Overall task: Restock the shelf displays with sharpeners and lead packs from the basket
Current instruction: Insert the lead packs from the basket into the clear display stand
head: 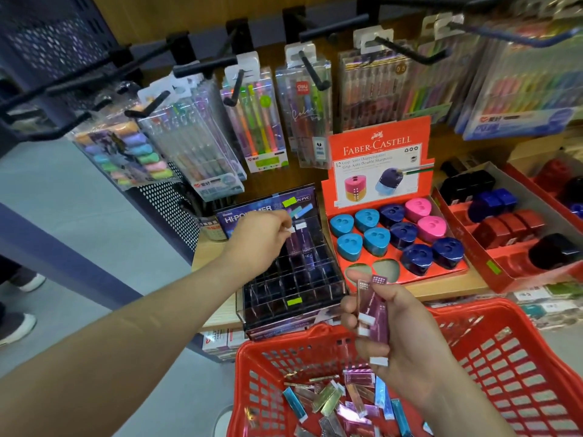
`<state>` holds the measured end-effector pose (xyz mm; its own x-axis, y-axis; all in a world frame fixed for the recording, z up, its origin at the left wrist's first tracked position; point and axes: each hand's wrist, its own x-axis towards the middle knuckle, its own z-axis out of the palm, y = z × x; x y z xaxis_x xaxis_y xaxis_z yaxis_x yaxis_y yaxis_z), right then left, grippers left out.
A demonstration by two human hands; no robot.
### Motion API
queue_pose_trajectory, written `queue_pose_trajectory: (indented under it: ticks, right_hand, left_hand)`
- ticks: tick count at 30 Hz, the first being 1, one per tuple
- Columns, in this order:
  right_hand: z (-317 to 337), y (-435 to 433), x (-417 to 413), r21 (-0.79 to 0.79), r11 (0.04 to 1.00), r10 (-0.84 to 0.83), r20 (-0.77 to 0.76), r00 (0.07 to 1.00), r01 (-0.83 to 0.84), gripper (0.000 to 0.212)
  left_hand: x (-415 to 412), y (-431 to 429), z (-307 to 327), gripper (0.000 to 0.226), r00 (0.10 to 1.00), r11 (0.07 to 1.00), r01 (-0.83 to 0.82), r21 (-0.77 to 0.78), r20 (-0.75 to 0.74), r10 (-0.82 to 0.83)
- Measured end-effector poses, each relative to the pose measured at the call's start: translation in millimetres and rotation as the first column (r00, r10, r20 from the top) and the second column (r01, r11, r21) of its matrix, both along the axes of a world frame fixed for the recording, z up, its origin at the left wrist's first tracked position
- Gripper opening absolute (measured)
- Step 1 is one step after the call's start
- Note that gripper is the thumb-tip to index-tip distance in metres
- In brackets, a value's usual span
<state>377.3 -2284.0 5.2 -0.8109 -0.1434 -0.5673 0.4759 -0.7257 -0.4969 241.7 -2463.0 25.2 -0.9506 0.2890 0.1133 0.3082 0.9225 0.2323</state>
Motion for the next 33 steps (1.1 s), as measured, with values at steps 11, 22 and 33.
queue_pose_trajectory:
  ticks: [11,22,33]
  right_hand:
    - [12,-2,4,0.243,0.969,0.048,-0.063,0.997,-0.031,0.034]
    - [11,-2,2,0.322,0.947,0.030,-0.131,0.991,0.014,0.016]
    - [6,-10,-8,0.369,0.929,0.098,-0.141,0.985,-0.039,0.020]
  left_hand:
    - [14,17,17,0.018,0.970,0.922,-0.126,0.365,0.239,0.038]
    - [70,28,23,0.007,0.620,0.659,-0.378,0.651,0.706,-0.342]
    - [82,13,16,0.045,0.701,0.662,-0.248,0.707,0.602,-0.381]
